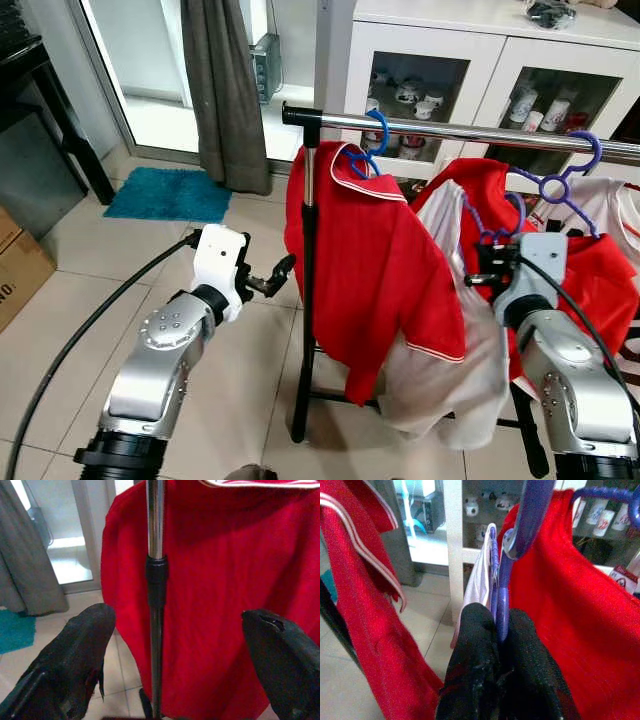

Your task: Hang hanger

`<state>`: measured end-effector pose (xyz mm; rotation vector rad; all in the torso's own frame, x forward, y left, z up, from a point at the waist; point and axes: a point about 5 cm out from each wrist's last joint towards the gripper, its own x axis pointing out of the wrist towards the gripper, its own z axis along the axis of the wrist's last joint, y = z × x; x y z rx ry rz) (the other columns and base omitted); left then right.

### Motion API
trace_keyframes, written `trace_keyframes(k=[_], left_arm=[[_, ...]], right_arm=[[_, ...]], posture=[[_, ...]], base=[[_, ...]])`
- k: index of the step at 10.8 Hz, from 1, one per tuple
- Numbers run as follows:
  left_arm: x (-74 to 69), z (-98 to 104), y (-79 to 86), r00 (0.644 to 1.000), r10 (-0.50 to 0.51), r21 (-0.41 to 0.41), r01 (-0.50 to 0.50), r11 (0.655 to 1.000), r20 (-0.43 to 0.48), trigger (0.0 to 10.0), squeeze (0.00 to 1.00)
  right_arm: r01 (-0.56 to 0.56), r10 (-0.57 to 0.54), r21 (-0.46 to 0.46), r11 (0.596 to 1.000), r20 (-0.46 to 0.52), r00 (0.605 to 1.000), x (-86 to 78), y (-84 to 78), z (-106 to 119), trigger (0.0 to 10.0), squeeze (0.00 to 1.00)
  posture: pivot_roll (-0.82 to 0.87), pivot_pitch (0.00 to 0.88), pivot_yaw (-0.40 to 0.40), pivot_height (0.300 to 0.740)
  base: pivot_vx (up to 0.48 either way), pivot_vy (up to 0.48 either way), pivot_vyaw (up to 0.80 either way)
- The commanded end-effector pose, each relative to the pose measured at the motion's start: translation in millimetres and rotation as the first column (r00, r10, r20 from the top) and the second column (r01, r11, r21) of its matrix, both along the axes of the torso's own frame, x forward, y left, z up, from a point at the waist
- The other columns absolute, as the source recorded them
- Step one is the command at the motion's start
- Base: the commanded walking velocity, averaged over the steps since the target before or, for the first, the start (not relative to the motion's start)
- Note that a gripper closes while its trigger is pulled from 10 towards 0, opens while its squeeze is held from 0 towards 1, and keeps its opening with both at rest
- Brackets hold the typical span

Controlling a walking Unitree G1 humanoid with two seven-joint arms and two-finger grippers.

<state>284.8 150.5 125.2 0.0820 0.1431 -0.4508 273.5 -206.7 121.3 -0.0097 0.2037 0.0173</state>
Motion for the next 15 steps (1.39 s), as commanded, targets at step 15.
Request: trace_keyframes(k=[15], left_arm=[[7.5,10.3,-5.5,1.0,-0.003,-0.009,0.004,1.0,0.026,10.0,0.0]], right_arm=[[-0.026,0.026,-0.017,1.0,0.001,1.0,0.4,12.9,3.1,0.0,0.0]], posture=[[-0.18,0.0,-0.02,0.74]], base=[[-0.07,0.0,0.0]])
